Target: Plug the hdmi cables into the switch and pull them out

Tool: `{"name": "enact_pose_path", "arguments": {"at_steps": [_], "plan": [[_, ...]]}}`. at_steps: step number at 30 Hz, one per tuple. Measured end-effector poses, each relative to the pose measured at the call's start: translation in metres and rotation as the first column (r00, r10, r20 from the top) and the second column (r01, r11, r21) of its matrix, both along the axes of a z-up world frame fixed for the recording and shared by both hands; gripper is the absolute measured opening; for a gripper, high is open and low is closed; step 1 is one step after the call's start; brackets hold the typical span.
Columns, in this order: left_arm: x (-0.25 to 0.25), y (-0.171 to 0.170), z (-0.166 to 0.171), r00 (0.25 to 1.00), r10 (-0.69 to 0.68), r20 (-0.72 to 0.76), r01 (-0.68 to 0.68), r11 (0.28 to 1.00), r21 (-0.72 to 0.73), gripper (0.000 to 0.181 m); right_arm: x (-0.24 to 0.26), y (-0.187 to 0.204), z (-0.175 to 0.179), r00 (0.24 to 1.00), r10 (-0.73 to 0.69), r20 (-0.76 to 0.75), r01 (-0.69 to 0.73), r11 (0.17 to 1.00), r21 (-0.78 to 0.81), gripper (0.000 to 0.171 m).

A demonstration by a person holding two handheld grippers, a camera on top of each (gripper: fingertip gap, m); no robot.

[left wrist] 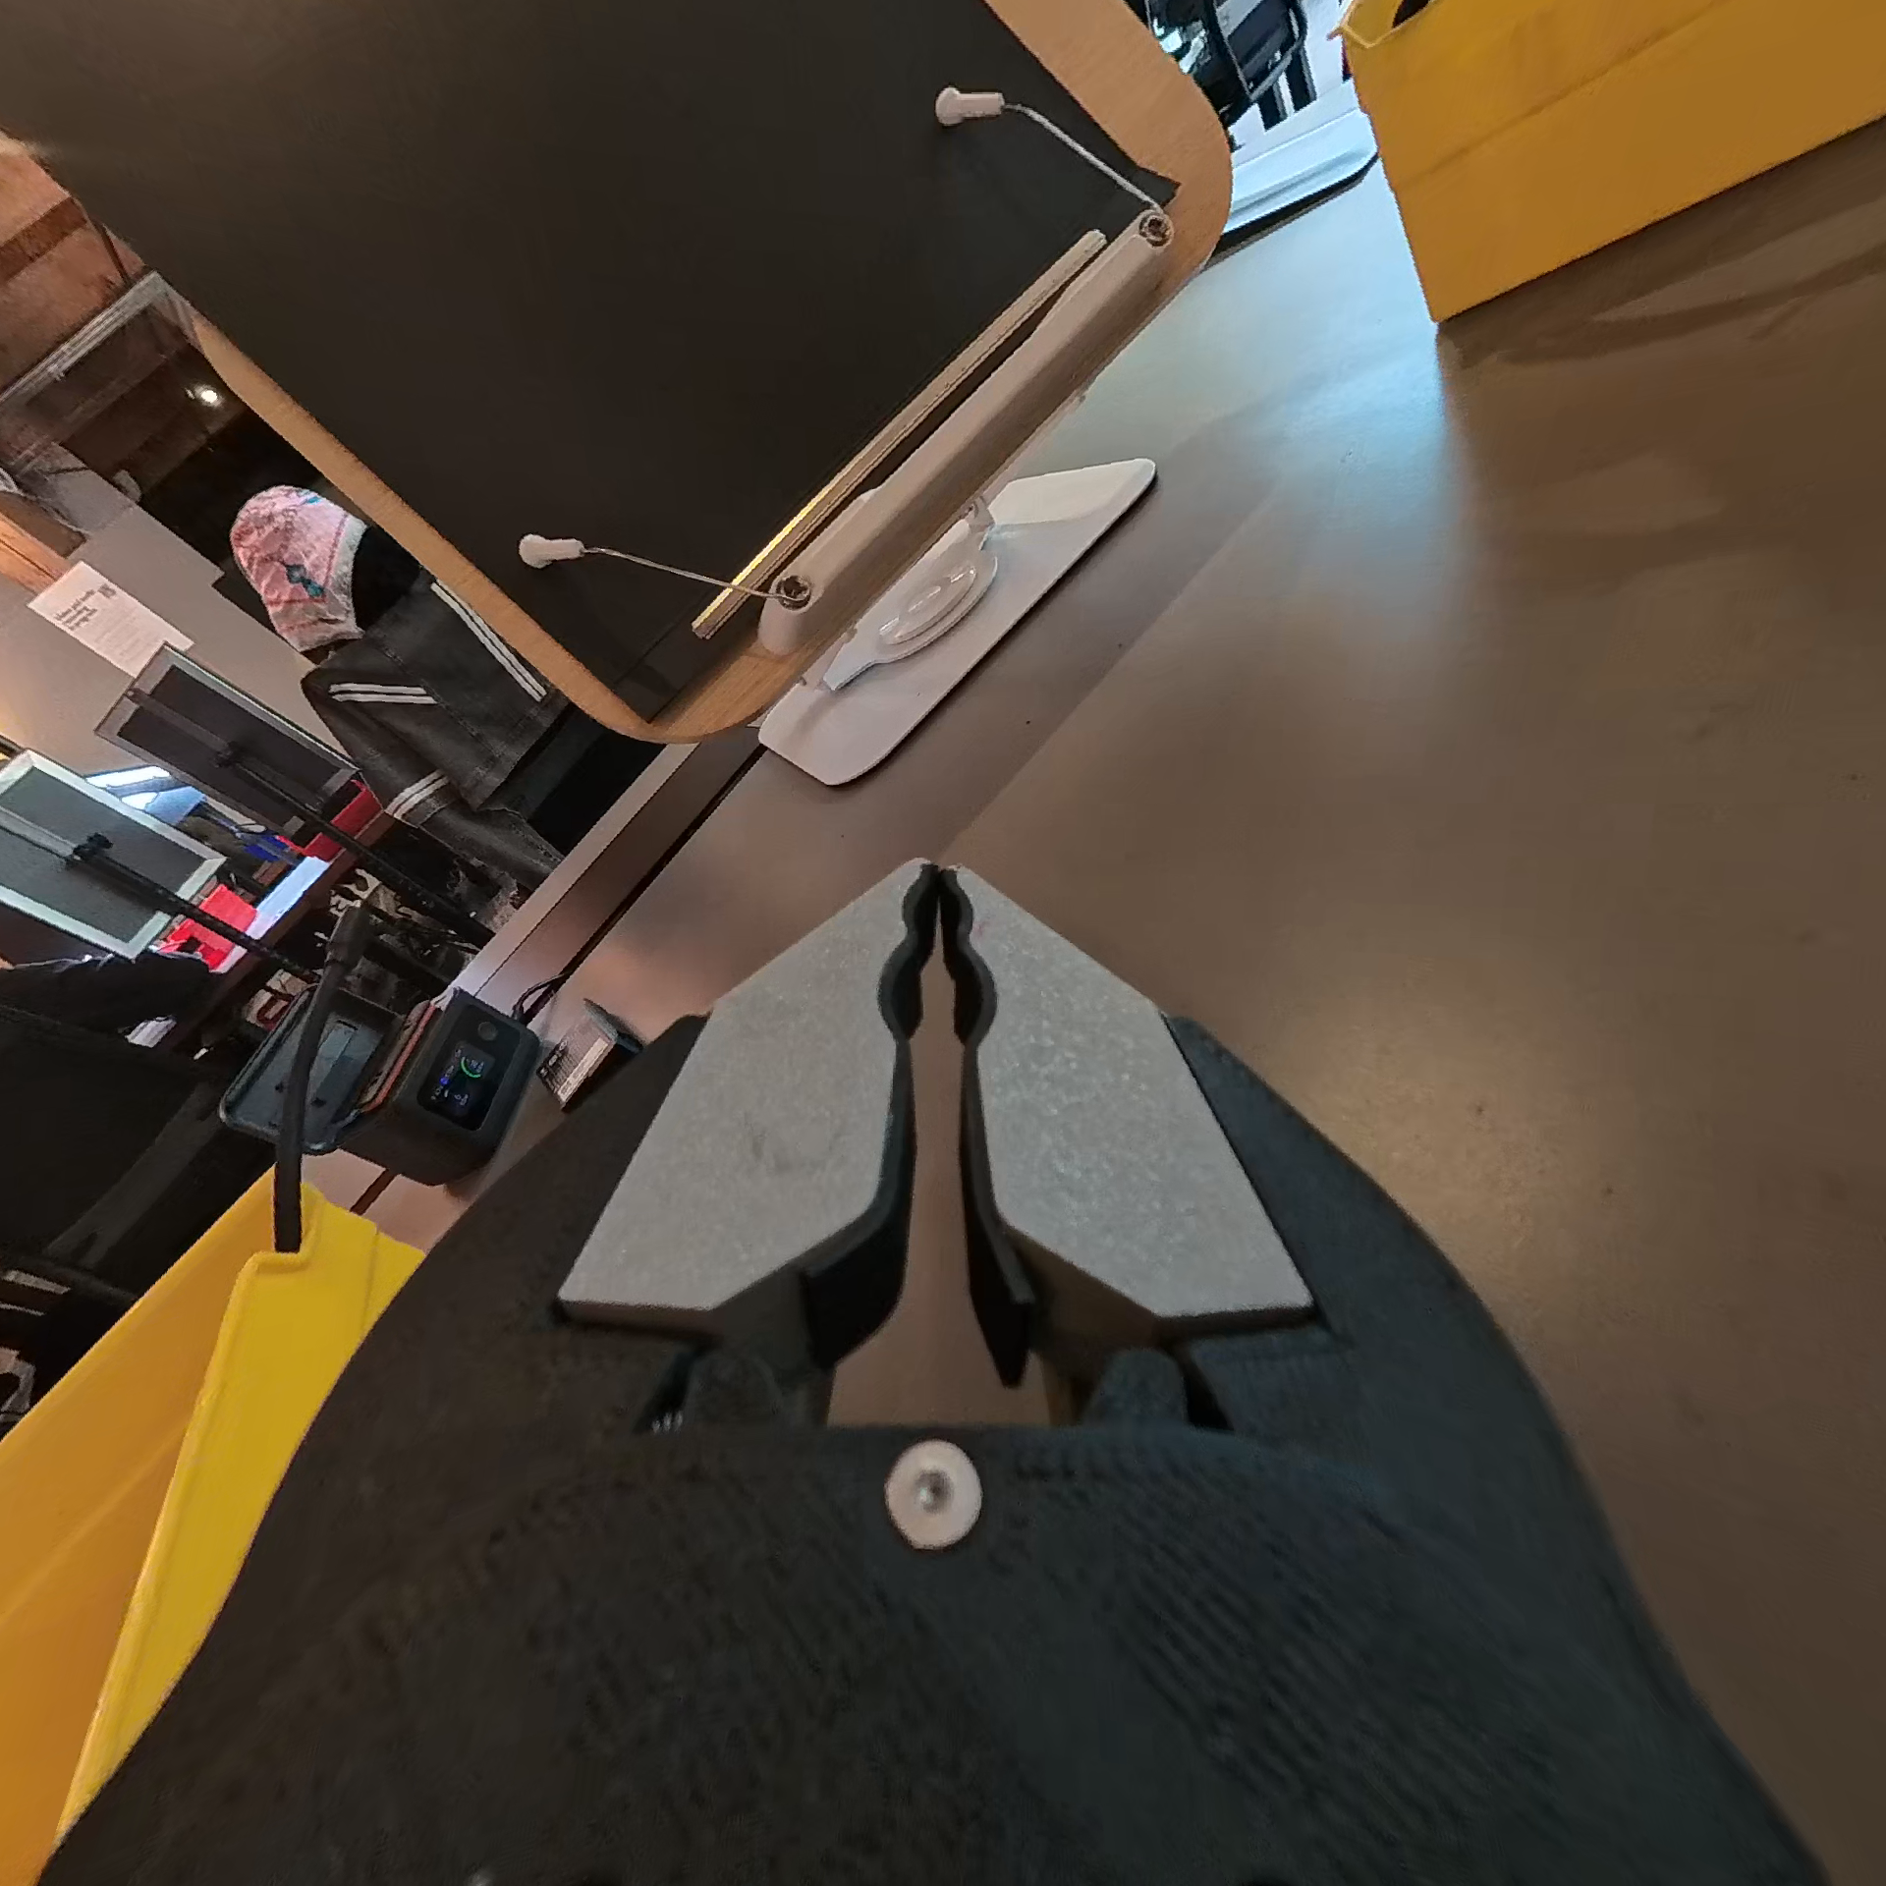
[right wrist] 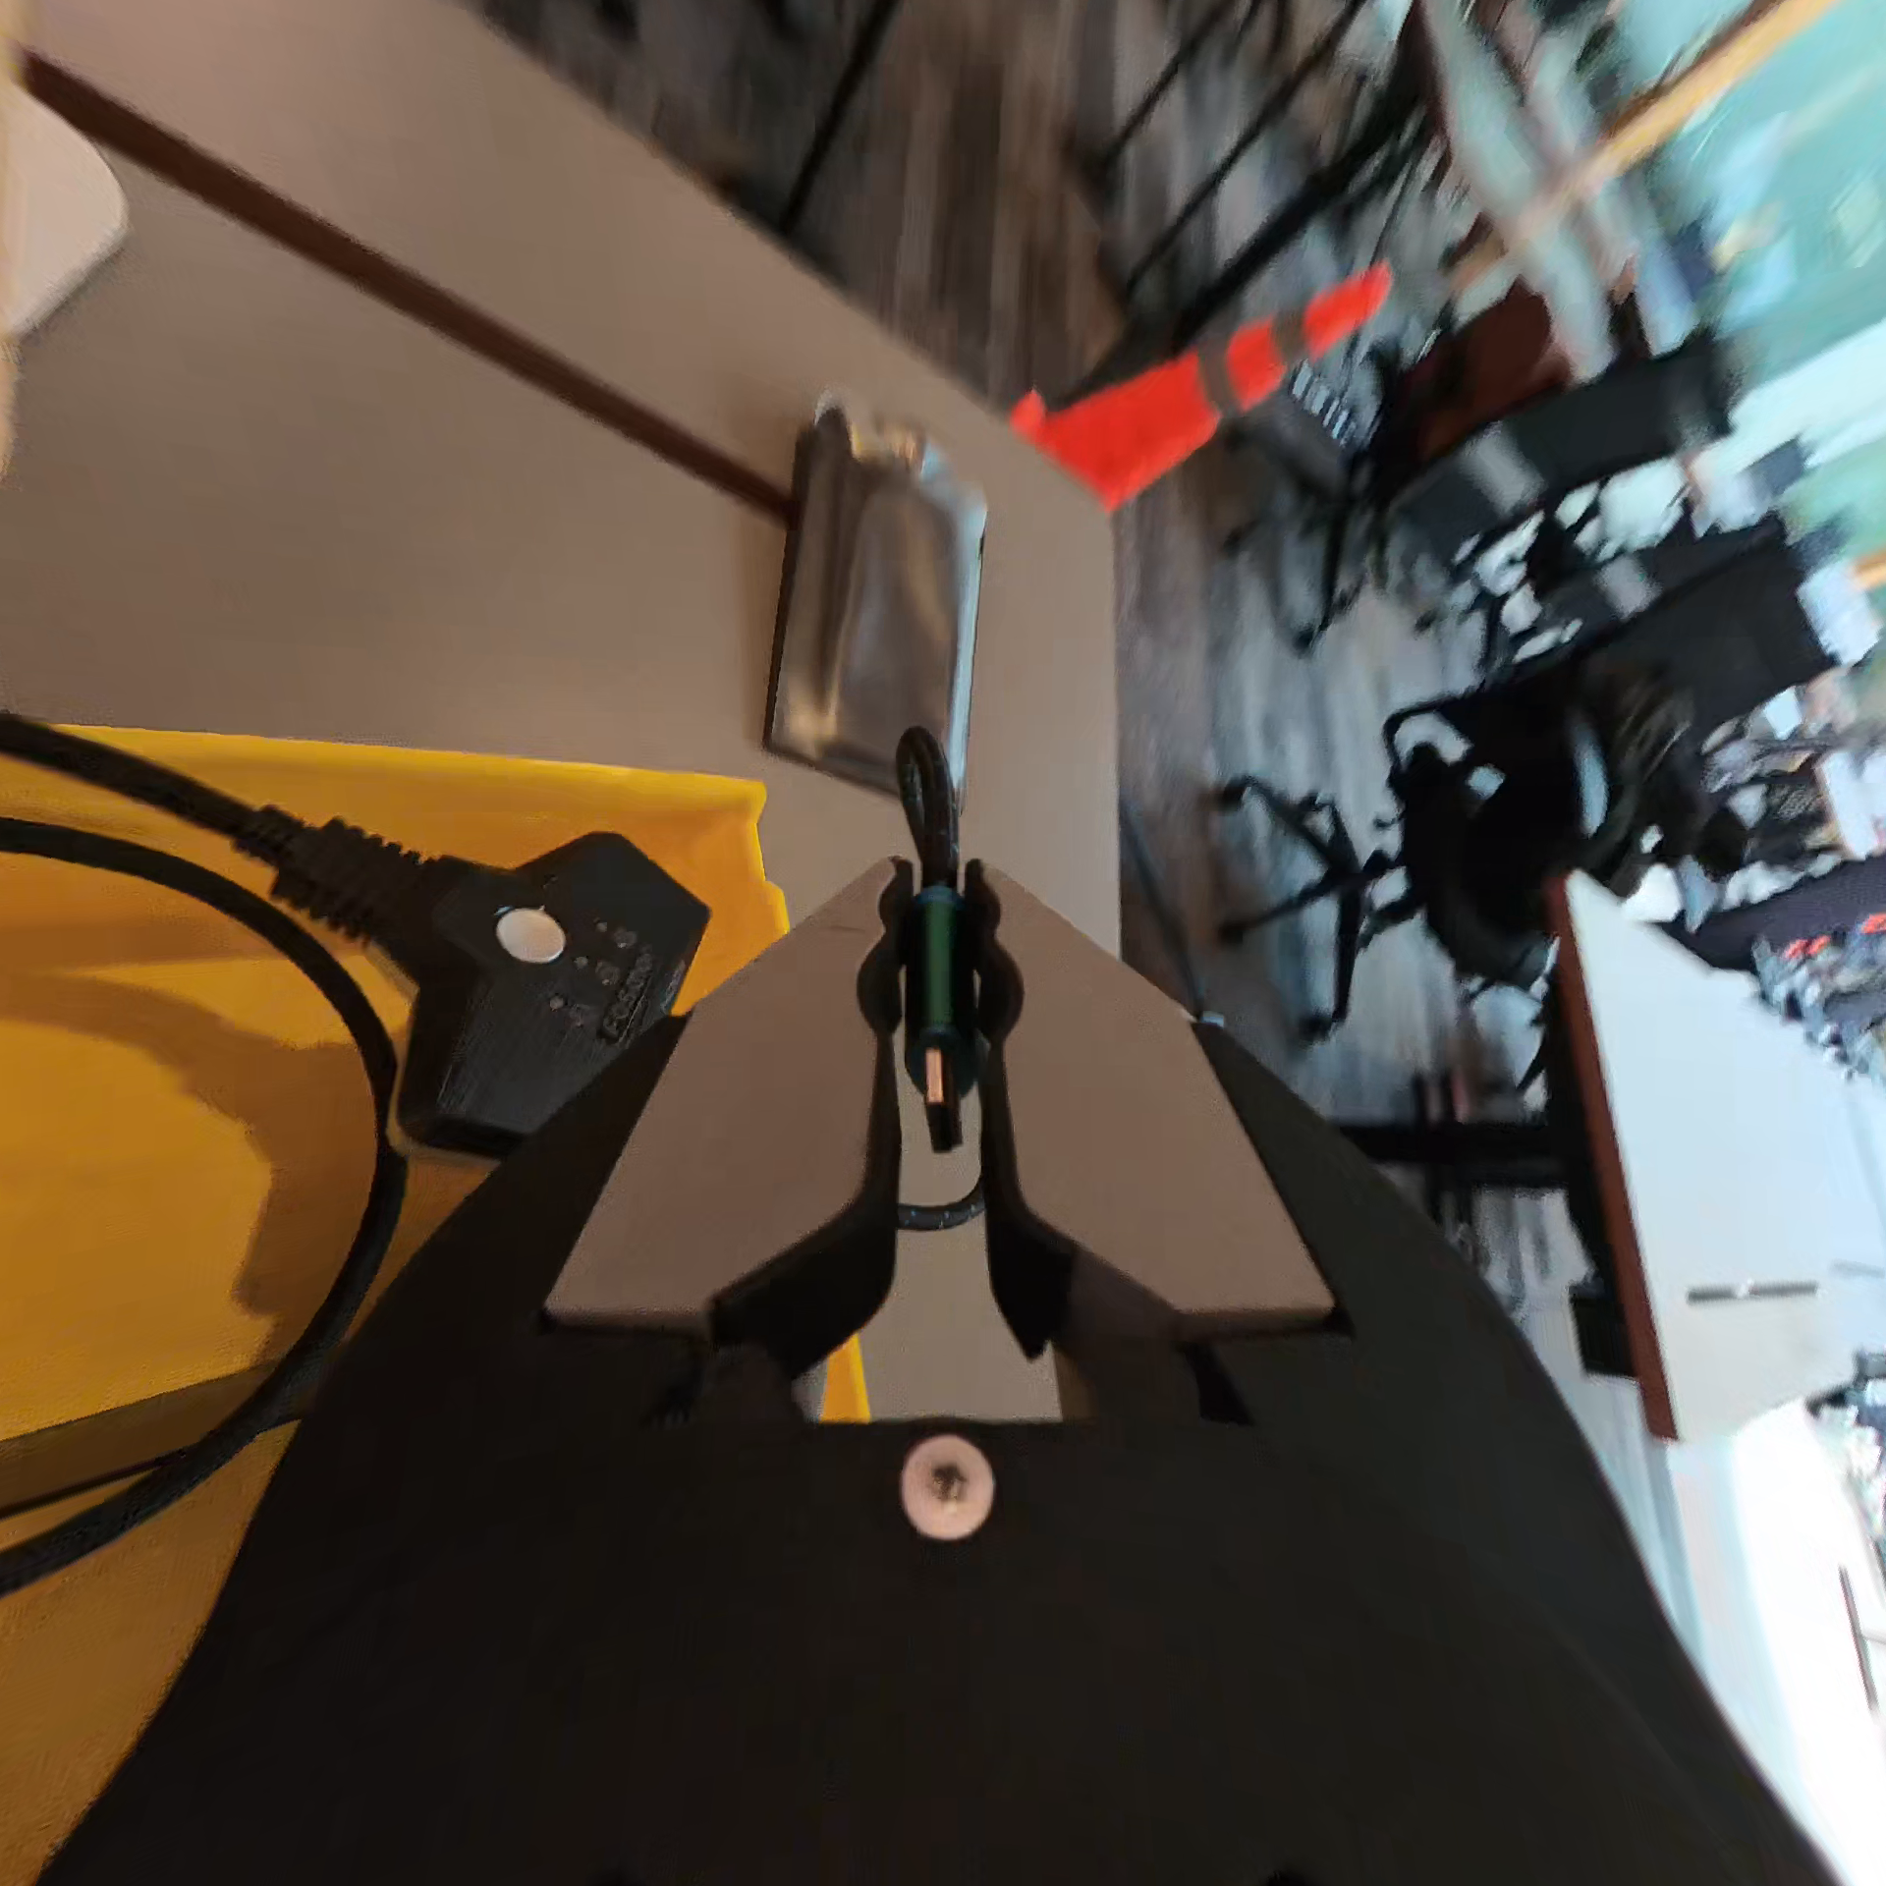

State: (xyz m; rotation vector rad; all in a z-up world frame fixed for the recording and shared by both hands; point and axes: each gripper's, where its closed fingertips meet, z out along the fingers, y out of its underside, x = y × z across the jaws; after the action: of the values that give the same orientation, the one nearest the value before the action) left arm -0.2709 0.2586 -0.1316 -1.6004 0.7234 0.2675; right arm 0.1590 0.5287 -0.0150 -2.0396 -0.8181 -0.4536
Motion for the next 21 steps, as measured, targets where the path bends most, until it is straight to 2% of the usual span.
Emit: {"name": "enact_pose_path", "arguments": {"at_steps": [3, 5, 7, 9, 12, 15, 21], "plan": [[0.000, 0.000, 0.000, 1.000, 0.000, -0.004, 0.000, 1.000, 0.001, 0.000, -0.024, -0.023, 0.027, 0.984, 0.180, -0.017, -0.176, 0.973, 0.147, 0.007], [0.000, 0.000, 0.000, 1.000, 0.002, -0.003, -0.002, 1.000, 0.001, 0.000, -0.046, -0.046, 0.037, 0.936, 0.352, -0.024, -0.342, 0.923, 0.178, 0.008], [-0.001, 0.000, 0.000, 1.000, 0.005, -0.001, -0.005, 1.000, 0.002, 0.000, -0.060, -0.069, 0.027, 0.879, 0.475, -0.045, -0.472, 0.879, 0.072, 0.007], [-0.001, 0.000, 0.000, 1.000, 0.005, -0.001, -0.005, 1.000, 0.001, 0.000, -0.067, -0.090, 0.002, 0.825, 0.556, -0.102, -0.565, 0.816, -0.123, 0.007], [0.000, 0.001, -0.001, 1.000, 0.004, -0.011, -0.004, 1.000, -0.001, 0.000, -0.061, -0.095, -0.037, 0.844, 0.523, -0.118, -0.525, 0.765, -0.372, 0.007], [0.001, 0.001, -0.002, 1.000, 0.002, -0.020, -0.002, 1.000, 0.000, 0.000, -0.053, -0.060, -0.064, 0.895, 0.444, 0.029, -0.400, 0.831, -0.388, 0.007], [-0.002, 0.000, -0.001, 1.000, 0.008, -0.007, -0.008, 1.000, 0.000, 0.000, -0.085, -0.049, -0.121, 0.918, 0.392, -0.058, -0.356, 0.752, -0.555, 0.010]]}}
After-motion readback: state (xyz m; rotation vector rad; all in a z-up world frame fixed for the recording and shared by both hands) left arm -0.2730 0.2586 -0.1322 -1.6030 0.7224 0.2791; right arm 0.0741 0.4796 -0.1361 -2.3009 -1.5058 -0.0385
